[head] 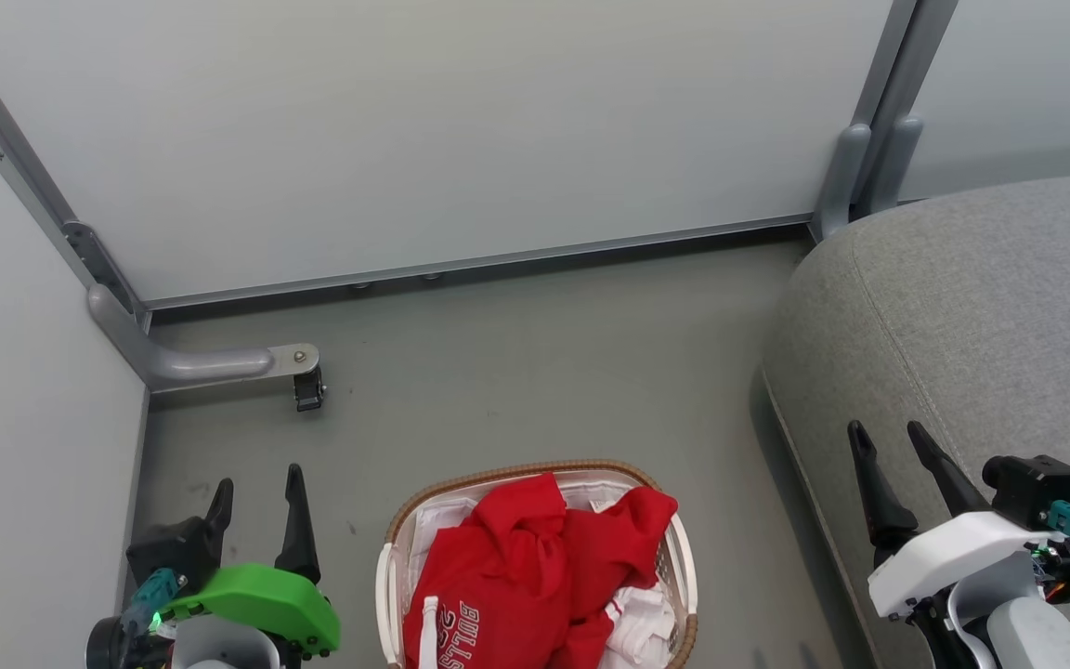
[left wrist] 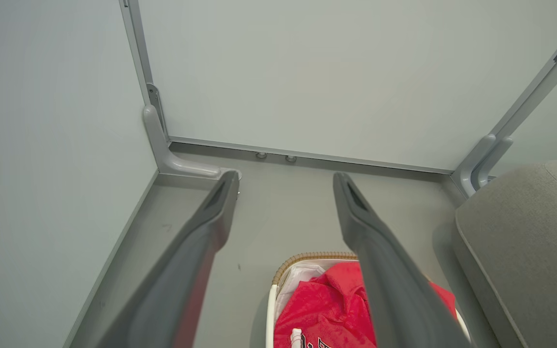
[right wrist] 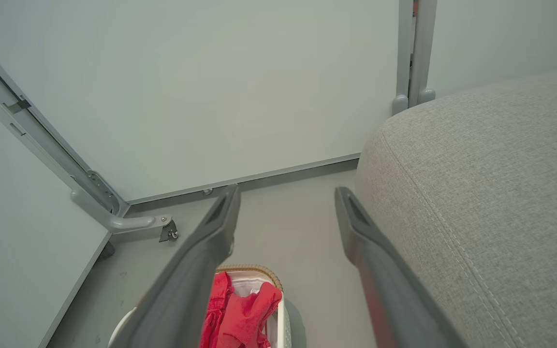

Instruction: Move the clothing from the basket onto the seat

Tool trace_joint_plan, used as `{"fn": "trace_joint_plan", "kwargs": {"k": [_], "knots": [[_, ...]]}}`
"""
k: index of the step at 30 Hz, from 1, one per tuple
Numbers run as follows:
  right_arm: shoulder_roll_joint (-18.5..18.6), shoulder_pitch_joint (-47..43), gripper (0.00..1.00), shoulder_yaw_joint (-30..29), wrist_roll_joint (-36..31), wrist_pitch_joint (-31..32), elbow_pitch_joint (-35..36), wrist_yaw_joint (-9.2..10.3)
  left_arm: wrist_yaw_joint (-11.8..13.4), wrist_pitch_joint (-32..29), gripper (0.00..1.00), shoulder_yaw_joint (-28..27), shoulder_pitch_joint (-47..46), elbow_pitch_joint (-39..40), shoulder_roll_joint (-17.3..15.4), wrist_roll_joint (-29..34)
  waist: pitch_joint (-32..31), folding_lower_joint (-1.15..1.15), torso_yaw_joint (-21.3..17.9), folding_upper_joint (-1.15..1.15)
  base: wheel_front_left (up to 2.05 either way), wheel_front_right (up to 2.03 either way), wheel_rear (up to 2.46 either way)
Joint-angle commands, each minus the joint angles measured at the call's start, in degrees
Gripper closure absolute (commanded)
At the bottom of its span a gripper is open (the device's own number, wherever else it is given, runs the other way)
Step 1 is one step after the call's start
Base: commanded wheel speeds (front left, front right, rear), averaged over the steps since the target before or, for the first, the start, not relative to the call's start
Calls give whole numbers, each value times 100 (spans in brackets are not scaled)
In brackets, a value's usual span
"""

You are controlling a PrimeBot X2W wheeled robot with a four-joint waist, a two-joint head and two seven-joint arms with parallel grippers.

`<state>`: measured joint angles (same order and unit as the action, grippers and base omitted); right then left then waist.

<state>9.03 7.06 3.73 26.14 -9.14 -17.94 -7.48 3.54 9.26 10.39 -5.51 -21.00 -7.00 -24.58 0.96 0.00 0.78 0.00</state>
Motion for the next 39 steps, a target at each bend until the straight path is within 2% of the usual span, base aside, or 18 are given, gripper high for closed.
{"fn": "trace_joint_plan", "kwargs": {"k": [1,23,28,31,39], "knots": [[36,84,0,12,-176,-72,18,-1,50,61,0,15,-111,64,-66,151,-2,0,-1,0,0,0,0],[33,53,0,12,-1243,-352,-261,-1,-24,339,0,-56,88,-19,87,1193,3,0,3,0,0,0,0],[17,83,0,-19,-1427,-407,-274,-1,-181,395,0,-74,87,-64,183,1313,72,0,-23,0,0,0,0],[-26,158,0,-77,-1511,-439,-318,-1,-287,424,0,-64,2,-116,246,1416,215,0,-92,0,0,0,0],[-52,590,0,-8,-1634,-533,-144,0,-546,517,0,131,-555,-496,370,1741,1060,0,-458,0,0,0,0]]}}
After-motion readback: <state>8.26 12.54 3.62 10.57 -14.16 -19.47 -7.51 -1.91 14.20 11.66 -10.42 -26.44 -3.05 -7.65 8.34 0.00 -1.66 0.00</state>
